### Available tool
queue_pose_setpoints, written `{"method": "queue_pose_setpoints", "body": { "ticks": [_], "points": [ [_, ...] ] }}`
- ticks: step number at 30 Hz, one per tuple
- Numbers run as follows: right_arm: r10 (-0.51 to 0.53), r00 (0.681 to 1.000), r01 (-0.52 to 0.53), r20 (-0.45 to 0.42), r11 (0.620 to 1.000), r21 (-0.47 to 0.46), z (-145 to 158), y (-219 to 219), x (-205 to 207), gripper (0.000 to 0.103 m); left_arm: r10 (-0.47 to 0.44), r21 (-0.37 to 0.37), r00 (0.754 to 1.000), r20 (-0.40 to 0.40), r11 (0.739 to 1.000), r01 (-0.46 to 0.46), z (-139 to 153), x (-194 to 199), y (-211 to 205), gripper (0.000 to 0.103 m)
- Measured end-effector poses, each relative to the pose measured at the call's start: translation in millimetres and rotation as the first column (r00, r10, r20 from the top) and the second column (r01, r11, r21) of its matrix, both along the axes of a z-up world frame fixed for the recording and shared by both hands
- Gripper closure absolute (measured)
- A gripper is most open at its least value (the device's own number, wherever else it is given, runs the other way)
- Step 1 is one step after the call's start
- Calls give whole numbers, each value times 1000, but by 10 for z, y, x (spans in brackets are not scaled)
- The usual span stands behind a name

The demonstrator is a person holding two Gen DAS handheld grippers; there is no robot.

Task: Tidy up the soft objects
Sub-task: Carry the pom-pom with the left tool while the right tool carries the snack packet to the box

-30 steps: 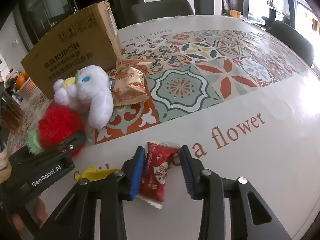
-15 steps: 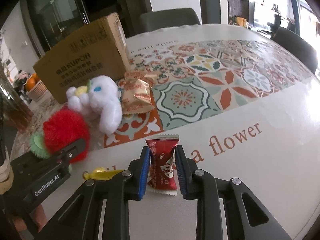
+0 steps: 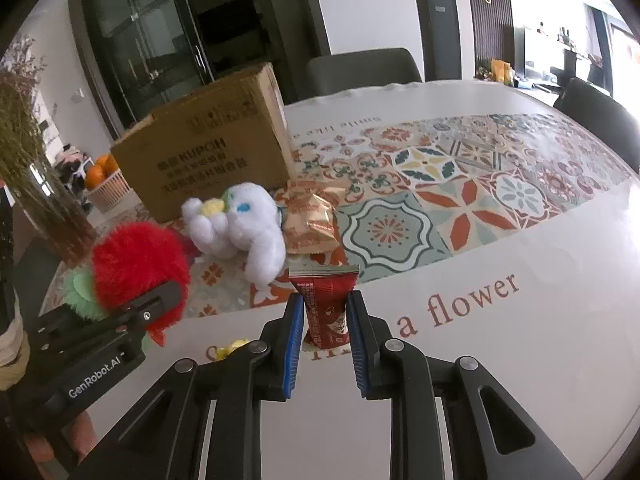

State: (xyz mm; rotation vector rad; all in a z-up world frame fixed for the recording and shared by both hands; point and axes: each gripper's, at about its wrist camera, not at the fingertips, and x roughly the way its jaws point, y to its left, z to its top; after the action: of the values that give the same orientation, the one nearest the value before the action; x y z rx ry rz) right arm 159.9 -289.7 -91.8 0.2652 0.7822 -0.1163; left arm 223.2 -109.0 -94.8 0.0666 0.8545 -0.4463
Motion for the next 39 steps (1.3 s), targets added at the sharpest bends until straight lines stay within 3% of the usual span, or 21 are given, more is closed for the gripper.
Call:
{"method": "queue_pose_setpoints", "body": {
  "ticks": [21,39],
  "points": [
    [126,978,-127,168,992,-5,613,350,105,79,69,-38,990,125,997,-65,643,-36,367,62],
    [199,935,-195,294,980,-44,1134,619,482,79,97,-61,974,206,994,-86,1147,331,604,62]
  ]
}}
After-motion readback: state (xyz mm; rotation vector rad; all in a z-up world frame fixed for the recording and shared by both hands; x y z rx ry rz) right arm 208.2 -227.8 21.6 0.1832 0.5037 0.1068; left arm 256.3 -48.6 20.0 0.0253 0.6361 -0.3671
